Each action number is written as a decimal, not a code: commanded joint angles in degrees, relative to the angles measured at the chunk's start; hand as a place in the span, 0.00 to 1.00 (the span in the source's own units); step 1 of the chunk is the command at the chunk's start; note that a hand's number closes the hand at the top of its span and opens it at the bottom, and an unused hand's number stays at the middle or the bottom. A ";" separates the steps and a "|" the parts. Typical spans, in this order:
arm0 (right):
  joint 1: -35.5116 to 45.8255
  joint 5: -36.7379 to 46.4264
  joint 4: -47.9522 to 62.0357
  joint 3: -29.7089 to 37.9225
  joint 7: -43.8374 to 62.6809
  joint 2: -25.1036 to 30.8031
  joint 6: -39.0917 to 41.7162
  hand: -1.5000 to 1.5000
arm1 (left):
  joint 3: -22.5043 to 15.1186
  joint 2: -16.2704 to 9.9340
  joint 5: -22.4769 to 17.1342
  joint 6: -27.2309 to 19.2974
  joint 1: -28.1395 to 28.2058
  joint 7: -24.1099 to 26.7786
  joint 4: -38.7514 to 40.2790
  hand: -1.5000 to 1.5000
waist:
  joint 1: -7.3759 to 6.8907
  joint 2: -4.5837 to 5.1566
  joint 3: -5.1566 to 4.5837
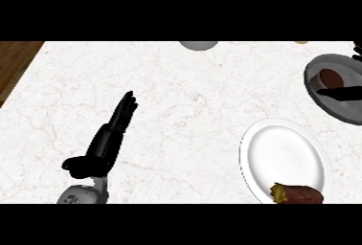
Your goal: Pick the cupcake from the plate and place it in the pan
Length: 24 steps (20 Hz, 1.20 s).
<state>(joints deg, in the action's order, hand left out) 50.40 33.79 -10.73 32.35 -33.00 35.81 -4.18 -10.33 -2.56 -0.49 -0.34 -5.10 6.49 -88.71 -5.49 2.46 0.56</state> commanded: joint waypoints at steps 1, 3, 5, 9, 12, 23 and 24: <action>0.24 -5.20 0.71 5.06 -3.43 1.36 3.47 0.00 | 0.27 0.66 0.21 -0.92 -0.11 -0.07 0.44 0.50 | 1.17 -0.31 -0.04; -1.81 -6.62 1.76 6.53 -4.60 4.99 8.12 0.00 | 0.63 -0.28 -0.62 -0.19 1.95 -0.11 -1.76 0.50 | 1.13 -0.48 -0.02; -1.44 -8.51 3.03 8.24 -3.25 6.51 12.56 0.00 | 1.29 -1.27 -0.72 0.49 1.88 0.62 -1.64 0.50 | 1.43 -0.61 -0.08; -3.84 -10.14 4.45 9.51 -4.99 10.51 23.05 0.00 | 0.93 0.31 0.41 -1.45 -0.19 -0.84 -0.35 0.50 | 2.32 -0.50 0.02; -6.02 -10.72 5.04 9.64 -7.39 12.11 31.81 0.00 | 1.60 -0.99 -0.32 0.13 1.37 0.76 0.46 0.50 | 2.67 -0.71 -0.03; -15.46 -9.36 0.76 6.63 -18.12 12.30 39.67 0.00 | 1.26 -0.31 -0.55 -0.68 3.53 -0.30 -3.04 0.50 | 3.20 -1.38 -0.06; -14.38 -9.70 0.66 6.85 -16.71 13.14 39.62 0.00 | 1.24 -1.17 -0.95 0.62 3.70 -0.20 -2.96 0.50 | 2.83 -1.26 -0.04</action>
<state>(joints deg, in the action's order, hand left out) 38.59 24.13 -9.55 39.62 -42.21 48.38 27.87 -9.16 -3.02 -0.83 -0.79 -2.35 6.29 -90.70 -2.66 1.33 0.53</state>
